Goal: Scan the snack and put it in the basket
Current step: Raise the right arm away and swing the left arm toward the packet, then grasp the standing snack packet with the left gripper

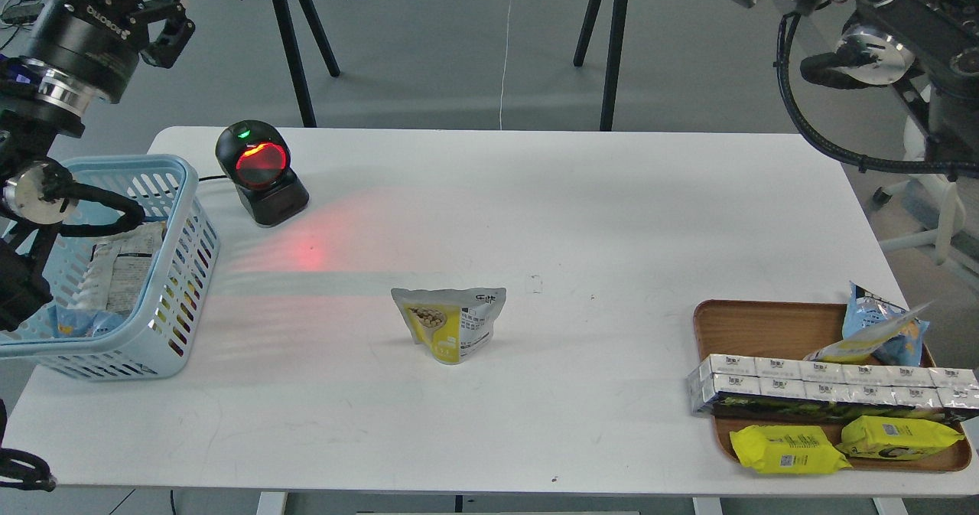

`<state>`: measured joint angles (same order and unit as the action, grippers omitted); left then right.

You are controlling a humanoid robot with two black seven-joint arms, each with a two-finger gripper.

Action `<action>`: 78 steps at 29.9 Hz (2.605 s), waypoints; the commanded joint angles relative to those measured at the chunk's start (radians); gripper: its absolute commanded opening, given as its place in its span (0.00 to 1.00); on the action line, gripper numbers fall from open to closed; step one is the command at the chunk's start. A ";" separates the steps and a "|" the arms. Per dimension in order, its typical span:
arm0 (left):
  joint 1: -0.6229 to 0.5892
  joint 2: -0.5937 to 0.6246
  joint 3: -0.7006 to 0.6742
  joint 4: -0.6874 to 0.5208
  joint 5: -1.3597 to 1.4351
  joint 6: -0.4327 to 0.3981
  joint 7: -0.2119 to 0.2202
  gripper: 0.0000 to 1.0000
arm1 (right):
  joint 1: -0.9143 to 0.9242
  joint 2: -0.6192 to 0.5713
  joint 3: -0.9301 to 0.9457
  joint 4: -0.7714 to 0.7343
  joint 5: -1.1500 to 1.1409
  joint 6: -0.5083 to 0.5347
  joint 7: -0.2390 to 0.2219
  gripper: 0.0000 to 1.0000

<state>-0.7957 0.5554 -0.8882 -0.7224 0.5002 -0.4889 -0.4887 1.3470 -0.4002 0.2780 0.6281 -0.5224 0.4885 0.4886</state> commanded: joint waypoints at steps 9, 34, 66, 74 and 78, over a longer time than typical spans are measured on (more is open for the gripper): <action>-0.305 0.147 0.341 -0.130 0.056 0.000 0.000 1.00 | -0.152 -0.037 0.064 -0.005 0.117 0.000 0.000 0.99; -0.728 0.026 1.049 -0.587 0.814 0.000 0.000 1.00 | -0.296 -0.062 0.079 -0.004 0.455 0.000 0.000 0.99; -0.522 0.055 1.226 -0.644 1.048 0.243 0.000 0.73 | -0.328 -0.085 0.087 0.012 0.464 0.000 0.000 0.99; -0.507 0.057 1.233 -0.609 1.049 0.302 0.000 0.17 | -0.344 -0.085 0.089 0.012 0.464 0.000 0.000 0.99; -0.487 0.057 1.233 -0.605 1.049 0.315 0.000 0.02 | -0.345 -0.085 0.089 0.012 0.464 0.000 0.000 0.99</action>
<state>-1.2986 0.6130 0.3450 -1.3295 1.5488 -0.1831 -0.4886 1.0028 -0.4848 0.3667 0.6398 -0.0582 0.4887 0.4887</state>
